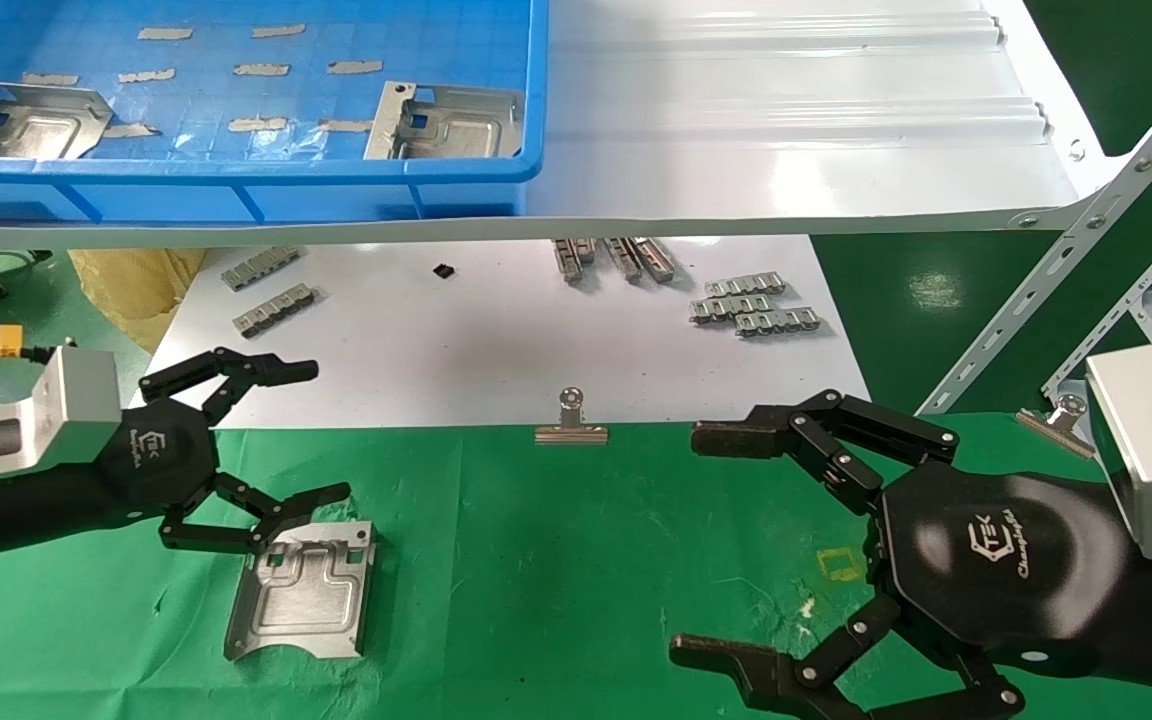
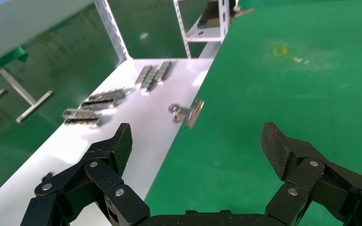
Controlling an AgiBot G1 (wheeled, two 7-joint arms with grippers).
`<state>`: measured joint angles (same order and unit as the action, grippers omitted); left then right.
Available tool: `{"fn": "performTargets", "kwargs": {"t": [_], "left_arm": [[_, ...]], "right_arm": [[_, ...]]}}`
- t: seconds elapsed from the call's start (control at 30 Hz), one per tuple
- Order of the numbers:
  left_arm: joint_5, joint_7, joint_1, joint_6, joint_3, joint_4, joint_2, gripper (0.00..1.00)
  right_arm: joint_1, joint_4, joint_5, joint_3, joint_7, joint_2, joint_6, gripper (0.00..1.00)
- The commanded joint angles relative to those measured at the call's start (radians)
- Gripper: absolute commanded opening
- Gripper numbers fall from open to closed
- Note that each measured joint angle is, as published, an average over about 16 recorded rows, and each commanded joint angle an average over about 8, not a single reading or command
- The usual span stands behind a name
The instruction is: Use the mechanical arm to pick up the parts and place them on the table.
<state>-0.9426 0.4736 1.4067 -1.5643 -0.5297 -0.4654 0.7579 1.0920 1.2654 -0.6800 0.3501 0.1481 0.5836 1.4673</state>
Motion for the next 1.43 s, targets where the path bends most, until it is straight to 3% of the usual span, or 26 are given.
{"fn": "performTargets", "kwargs": {"t": [0.03,1.13,1.43], "left_arm": [[0.011,-0.034,-0.017,0.004,0.013,-0.042,-0.008,1.00],[0.192,-0.599,-0.301,0.062,0.226,-0.741,-0.133,1.00],[0.220,-0.676,-0.343,0.070,0.258,-0.848,-0.151,1.00]], "right_arm": [[0.000,0.000,0.000,0.000,0.000,0.000,0.000,1.00],[0.000,0.000,0.000,0.000,0.000,0.000,0.000,1.00],[0.000,0.000,0.000,0.000,0.000,0.000,-0.001,1.00]]}}
